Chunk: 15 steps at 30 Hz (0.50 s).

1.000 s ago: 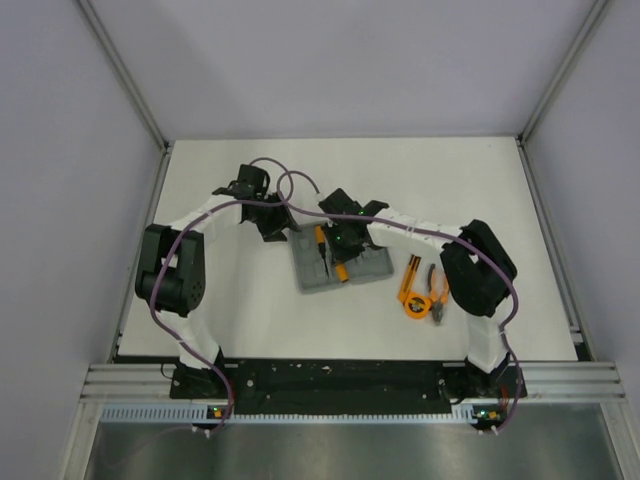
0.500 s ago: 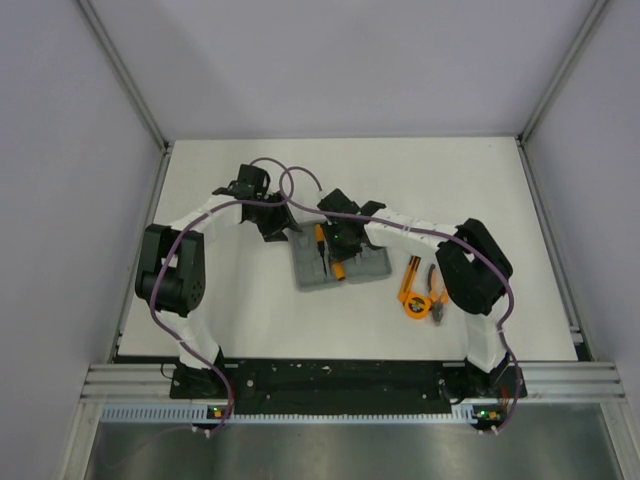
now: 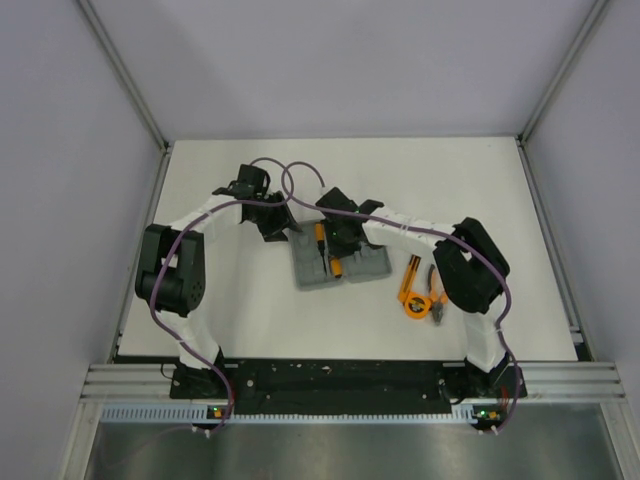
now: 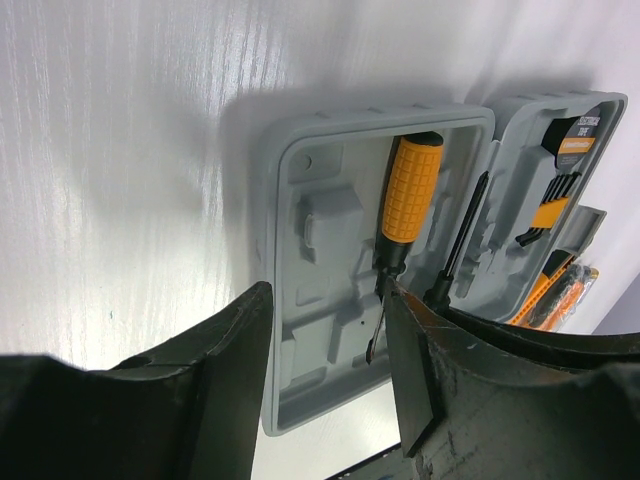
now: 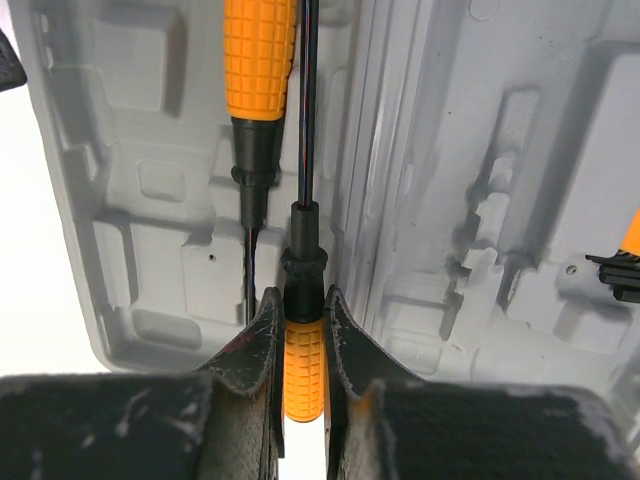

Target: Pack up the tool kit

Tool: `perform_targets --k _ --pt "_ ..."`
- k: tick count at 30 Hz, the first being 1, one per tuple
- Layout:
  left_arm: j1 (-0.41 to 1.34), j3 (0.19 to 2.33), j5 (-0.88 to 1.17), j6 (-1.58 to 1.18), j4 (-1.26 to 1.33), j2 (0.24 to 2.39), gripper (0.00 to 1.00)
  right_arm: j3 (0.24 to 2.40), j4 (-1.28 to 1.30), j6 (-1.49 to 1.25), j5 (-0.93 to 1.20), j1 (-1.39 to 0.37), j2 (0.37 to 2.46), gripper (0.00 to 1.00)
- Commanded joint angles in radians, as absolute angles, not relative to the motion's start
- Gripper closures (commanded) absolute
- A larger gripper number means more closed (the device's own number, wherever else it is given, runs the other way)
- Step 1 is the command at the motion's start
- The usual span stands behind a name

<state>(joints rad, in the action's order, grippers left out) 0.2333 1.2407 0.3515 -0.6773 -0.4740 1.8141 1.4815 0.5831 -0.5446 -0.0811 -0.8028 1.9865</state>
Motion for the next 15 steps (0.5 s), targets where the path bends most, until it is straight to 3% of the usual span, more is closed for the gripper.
perform_targets --k 1,8,15 --pt "0.229 1.246 0.367 -0.663 -0.456 1.779 0.47 1.537 0.584 -0.568 -0.115 -0.808 2.003 0.98" --pt "0.229 1.247 0.371 -0.661 -0.453 1.779 0.47 1.539 0.612 -0.583 -0.112 -0.808 2.025 0.80" --pt "0.229 1.244 0.406 -0.681 -0.430 1.776 0.47 1.545 0.623 -0.581 -0.121 -0.808 1.993 0.73"
